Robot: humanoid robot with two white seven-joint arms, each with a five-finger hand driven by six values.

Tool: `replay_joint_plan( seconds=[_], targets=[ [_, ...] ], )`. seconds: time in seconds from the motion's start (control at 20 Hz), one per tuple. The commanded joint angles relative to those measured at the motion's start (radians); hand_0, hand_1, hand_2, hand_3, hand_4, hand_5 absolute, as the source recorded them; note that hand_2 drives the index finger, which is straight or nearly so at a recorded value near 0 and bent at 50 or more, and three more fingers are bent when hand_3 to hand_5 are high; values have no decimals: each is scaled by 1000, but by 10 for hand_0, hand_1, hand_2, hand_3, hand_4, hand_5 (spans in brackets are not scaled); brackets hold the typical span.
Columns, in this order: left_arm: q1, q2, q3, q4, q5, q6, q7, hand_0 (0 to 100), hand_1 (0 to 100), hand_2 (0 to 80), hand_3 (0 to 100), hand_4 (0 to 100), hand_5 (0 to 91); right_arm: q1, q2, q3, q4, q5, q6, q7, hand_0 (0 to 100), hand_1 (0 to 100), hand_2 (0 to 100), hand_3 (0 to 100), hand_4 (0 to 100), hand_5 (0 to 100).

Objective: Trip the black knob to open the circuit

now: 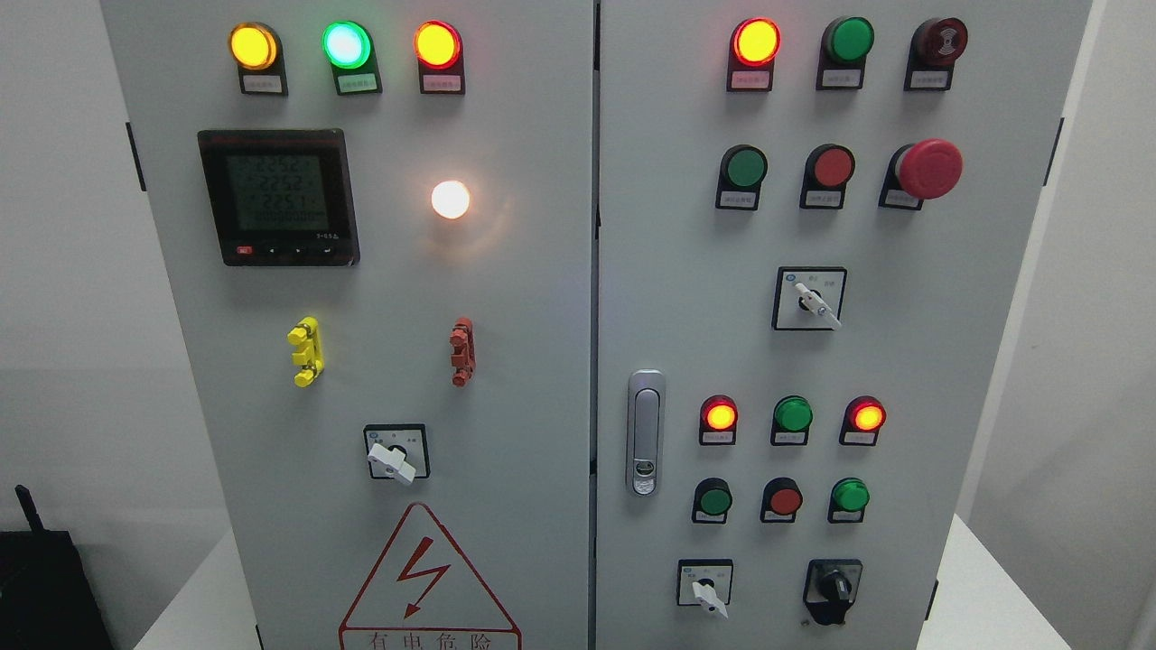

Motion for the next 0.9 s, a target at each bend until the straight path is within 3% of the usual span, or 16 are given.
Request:
replay_joint_plan(
  seconds=[0.0,0.3,0.85],
  targets=[
    [-3,-2,1,0,2,-2,0,120,389,0,0,0,0,-20,-4,-6,-33,-3,1,8,0,50,0,1000,1000,1000],
    [-2,0,1,0,2,-2,0,120,389,0,0,0,0,-73,-13,-35,-34,-35,34,11,0,46,0,1000,1000,1000],
    [-2,-2,1,0,2,-2,0,120,389,0,0,0,0,-117,-29,-38,-28,-73,71,31,0,43,0,1000,1000,1000]
  ],
)
